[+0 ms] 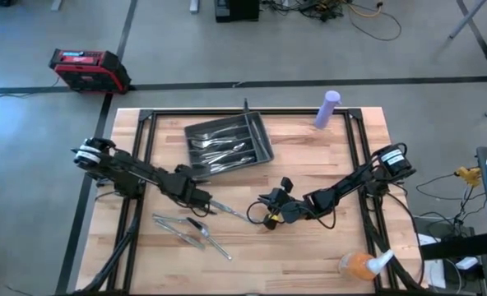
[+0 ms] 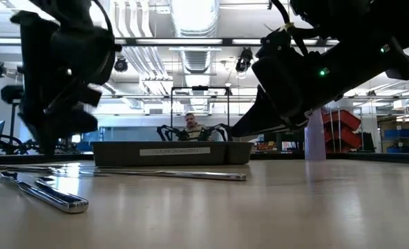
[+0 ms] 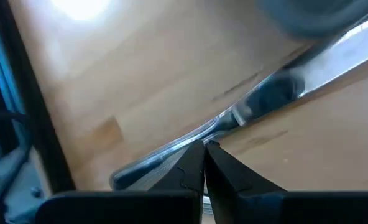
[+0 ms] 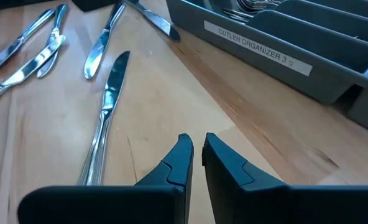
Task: Sort silverware
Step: Adjust the knives on the table
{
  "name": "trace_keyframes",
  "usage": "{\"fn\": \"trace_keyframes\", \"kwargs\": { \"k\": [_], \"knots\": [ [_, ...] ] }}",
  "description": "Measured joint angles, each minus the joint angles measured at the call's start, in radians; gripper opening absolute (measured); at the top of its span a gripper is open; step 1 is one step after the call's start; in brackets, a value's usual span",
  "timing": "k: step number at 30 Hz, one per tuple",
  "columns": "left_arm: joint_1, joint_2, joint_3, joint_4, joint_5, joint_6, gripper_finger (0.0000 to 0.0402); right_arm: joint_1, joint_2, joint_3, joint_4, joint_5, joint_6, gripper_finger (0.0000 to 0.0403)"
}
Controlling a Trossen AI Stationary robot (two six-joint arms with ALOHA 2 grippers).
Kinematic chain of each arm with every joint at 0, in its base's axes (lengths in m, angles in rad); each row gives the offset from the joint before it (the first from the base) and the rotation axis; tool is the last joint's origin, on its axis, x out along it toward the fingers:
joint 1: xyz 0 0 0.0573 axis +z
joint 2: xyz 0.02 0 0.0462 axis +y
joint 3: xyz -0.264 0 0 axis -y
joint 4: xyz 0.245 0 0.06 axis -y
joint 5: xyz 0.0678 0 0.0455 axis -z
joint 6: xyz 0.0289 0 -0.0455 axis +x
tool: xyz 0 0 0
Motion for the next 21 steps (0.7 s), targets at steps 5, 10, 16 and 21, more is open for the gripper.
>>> {"fn": "trace_keyframes", "kwargs": {
  "k": [5,10,16,21],
  "knots": [
    [0.001,0.001,-0.035,0.096,-0.074,0.043,0.0000,0.000,0.009,0.001,0.001,-0.006,0.005,0.0024],
    [-0.003,0.001,-0.036,0.343,-0.141,0.214,0.0000,0.000,0.009,0.003,0.000,-0.006,0.002,0.0023],
    [-0.017,-0.008,-0.016,0.643,-0.140,0.461,0.0000,-0.003,0.015,0.006,0.001,-0.006,0.006,0.0023],
    [-0.008,-0.010,0.025,0.400,-0.192,0.347,0.0000,-0.004,0.016,0.006,-0.008,-0.007,0.009,0.0023]
  ]
}}
